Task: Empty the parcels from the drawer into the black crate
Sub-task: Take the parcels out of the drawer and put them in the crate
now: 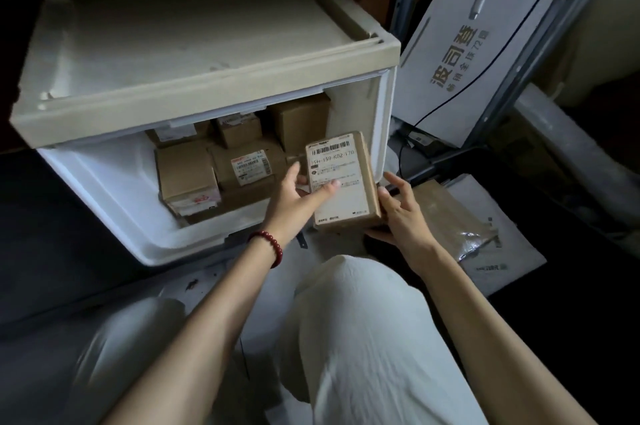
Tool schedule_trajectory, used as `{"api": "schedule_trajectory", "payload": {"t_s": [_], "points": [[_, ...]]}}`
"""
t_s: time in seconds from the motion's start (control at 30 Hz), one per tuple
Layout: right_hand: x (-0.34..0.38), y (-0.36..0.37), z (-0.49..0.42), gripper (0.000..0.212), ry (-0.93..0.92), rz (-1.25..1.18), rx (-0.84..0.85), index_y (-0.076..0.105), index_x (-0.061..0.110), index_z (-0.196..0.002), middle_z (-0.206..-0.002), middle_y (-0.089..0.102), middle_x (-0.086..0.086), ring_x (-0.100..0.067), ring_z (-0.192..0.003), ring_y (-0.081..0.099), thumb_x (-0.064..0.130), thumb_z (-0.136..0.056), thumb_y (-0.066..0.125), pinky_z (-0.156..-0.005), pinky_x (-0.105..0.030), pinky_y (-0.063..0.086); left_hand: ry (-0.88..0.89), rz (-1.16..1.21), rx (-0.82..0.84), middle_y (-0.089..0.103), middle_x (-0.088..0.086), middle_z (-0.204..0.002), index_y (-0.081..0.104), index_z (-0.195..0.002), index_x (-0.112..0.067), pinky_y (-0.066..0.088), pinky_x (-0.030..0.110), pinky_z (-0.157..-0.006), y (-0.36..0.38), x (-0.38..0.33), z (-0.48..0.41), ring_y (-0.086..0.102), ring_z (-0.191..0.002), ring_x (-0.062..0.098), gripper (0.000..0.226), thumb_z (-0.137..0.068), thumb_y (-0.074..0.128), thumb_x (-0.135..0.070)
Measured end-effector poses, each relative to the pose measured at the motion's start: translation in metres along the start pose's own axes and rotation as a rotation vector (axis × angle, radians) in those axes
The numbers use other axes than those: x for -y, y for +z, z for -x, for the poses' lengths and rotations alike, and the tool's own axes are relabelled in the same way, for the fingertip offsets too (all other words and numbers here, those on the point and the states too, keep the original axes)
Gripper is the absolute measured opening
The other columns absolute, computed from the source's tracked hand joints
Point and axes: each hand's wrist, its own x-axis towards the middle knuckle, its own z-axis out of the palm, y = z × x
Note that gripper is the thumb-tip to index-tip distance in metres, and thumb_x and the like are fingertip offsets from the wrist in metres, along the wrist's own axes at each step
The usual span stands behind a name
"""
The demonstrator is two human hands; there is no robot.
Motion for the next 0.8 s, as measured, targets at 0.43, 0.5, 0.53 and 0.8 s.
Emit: {"api": "schedule_trajectory", "payload": {"t_s": [0.43,0.5,0.53,0.8], "points": [[0.044,-0.127,0.039,0.055,-0.098,-0.179,-0.239,0.04,0.029,-0.139,-0.123,0.063,0.003,-0.011,-0.096,0.069,0.054,-0.091,0.051,-0.066,-0.028,0.056,0.145,-0.206,0.433,0.05,-0.006,-0.132,0.017,-0.143,-0.032,0.053,0.026,-0.082,0.139,-0.101,-0.039,0.06,-0.099,0.008,0.087,-0.078,0.073,-0.045],[0.051,-0.152,0.047,0.061,-0.118,-0.163,-0.279,0.04,0.032,-0.138,-0.117,0.065,0.008,-0.006,-0.09,0.07,0.057,-0.086,0.057,-0.069,-0.03,0.056,0.188,-0.278,0.481,0.051,-0.007,-0.122,0.016,-0.143,-0.031,0.048,0.015,-0.066,0.162,-0.118,-0.041,0.057,-0.088,-0.001,0.088,-0.078,0.073,-0.047],[0.052,-0.166,0.051,0.064,-0.122,-0.155,-0.308,0.039,0.033,-0.138,-0.113,0.067,0.011,-0.003,-0.089,0.07,0.057,-0.083,0.06,-0.072,-0.033,0.056,0.205,-0.32,0.509,0.052,-0.006,-0.12,0.016,-0.142,-0.031,0.048,0.015,-0.062,0.175,-0.126,-0.041,0.058,-0.086,0.0,0.088,-0.077,0.073,-0.047],[0.03,-0.242,0.08,0.077,-0.03,-0.13,-0.482,0.039,0.027,-0.134,-0.125,0.063,0.004,-0.007,-0.101,0.066,0.052,-0.071,0.077,-0.075,-0.028,0.05,0.31,-0.616,0.743,0.049,-0.003,-0.128,0.007,-0.145,-0.031,0.052,0.022,-0.065,0.261,-0.15,-0.032,0.056,-0.101,0.012,0.101,-0.073,0.077,-0.045]]}}
